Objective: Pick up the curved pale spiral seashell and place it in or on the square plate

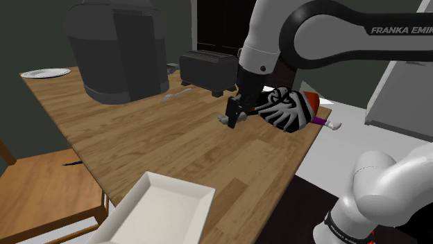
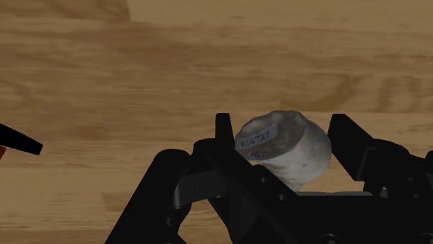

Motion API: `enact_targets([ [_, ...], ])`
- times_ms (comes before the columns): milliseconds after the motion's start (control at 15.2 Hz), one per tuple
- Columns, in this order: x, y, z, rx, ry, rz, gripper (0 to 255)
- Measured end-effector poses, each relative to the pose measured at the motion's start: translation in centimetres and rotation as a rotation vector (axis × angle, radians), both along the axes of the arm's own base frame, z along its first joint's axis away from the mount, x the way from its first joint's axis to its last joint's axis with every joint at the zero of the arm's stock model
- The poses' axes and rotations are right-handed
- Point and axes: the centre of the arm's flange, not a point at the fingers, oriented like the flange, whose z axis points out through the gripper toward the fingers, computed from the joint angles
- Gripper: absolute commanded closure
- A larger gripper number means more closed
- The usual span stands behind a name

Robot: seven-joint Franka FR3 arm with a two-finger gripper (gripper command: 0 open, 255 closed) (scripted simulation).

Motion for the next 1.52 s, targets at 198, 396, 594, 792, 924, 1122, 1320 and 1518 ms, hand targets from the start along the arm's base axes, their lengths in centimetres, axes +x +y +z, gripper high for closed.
enact_targets([
  [198,-0.4,4.2,0.2,0.000,0.000,0.000,255],
  [396,-1.1,7.9,0.1,0.000,0.000,0.000,255],
  [594,-1.9,11.9,0.1,0.000,0.000,0.000,255],
  [792,-2.4,15.8,-0.2,0.000,0.000,0.000,255],
  [924,-3.1,18.2,-0.1,0.000,0.000,0.000,255],
  [1122,-3.9,22.2,-0.2,-0.001,0.000,0.001,255],
  [1320,-4.7,26.2,-0.3,-0.001,0.000,0.002,255],
  [1518,-5.3,29.5,-0.5,-0.001,0.001,0.003,255],
])
